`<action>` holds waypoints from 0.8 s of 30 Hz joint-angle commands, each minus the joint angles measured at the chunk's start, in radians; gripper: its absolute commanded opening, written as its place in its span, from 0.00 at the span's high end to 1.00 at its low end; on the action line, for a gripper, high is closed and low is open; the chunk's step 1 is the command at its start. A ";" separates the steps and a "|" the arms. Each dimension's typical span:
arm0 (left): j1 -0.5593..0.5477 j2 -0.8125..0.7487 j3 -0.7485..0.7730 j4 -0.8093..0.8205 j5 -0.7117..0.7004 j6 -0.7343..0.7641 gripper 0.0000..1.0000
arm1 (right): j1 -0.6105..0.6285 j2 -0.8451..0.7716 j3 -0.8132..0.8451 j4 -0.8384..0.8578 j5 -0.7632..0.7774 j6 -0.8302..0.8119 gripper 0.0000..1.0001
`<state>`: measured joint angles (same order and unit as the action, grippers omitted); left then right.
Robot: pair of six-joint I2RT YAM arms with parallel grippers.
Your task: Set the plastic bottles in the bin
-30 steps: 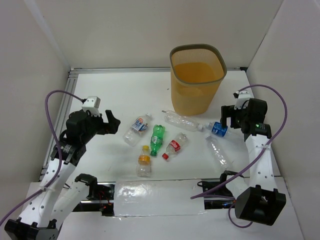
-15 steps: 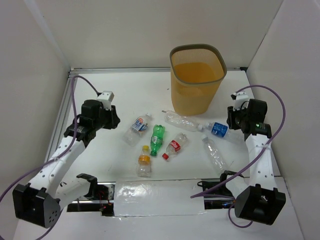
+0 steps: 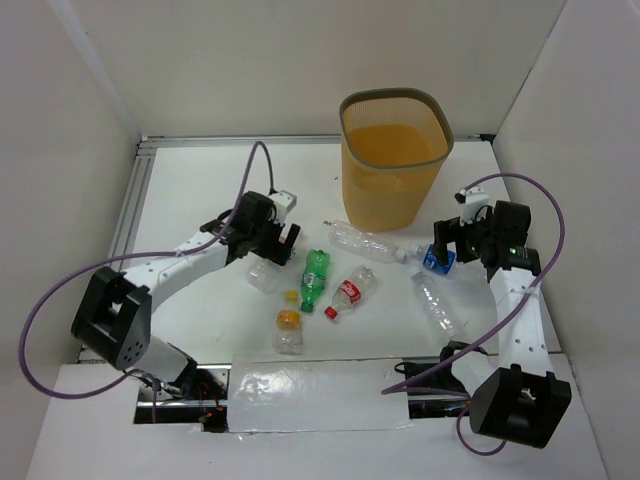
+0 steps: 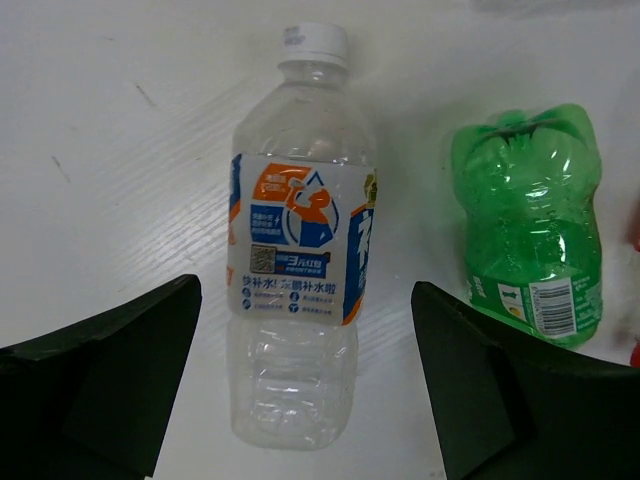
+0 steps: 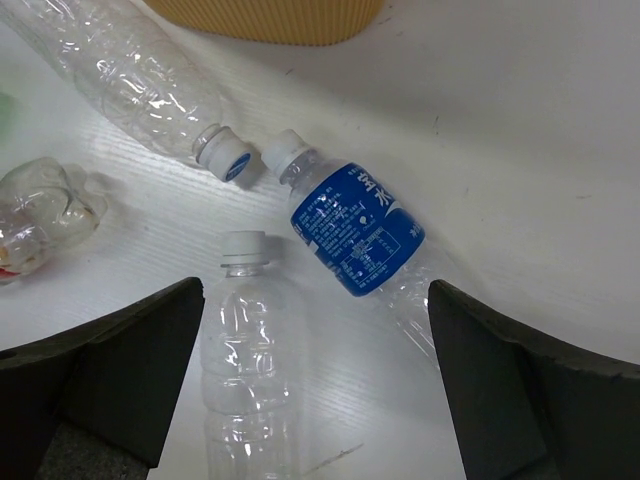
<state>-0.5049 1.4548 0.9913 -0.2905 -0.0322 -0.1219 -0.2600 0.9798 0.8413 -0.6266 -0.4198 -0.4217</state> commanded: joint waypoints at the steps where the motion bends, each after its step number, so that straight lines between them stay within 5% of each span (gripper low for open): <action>1: -0.027 0.068 0.043 0.044 -0.074 0.053 0.01 | -0.005 0.013 -0.008 0.031 -0.022 -0.015 0.00; 9: -0.069 0.258 0.076 0.054 -0.161 0.064 0.01 | -0.005 0.022 -0.008 0.031 -0.013 -0.015 0.00; 12: -0.069 0.269 0.076 0.054 -0.170 0.064 0.19 | -0.005 0.022 0.001 0.041 -0.022 -0.015 0.00; 13: -0.069 0.256 0.076 0.054 -0.170 0.054 0.43 | -0.005 0.022 0.001 0.041 -0.022 -0.015 0.00; 16: -0.069 0.189 0.095 0.041 -0.152 0.045 0.73 | -0.005 0.010 0.001 0.060 -0.031 -0.067 0.06; 21: -0.069 0.027 0.233 -0.036 -0.101 0.016 0.80 | -0.005 -0.036 -0.046 0.084 -0.088 -0.196 0.16; 24: -0.069 -0.034 0.382 -0.070 -0.016 0.005 0.82 | -0.005 -0.049 -0.061 0.111 -0.088 -0.207 0.32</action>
<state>-0.5713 1.5299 1.2091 -0.3801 -0.1341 -0.0875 -0.2600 0.9581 0.7998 -0.5804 -0.4744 -0.5713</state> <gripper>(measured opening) 0.644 0.720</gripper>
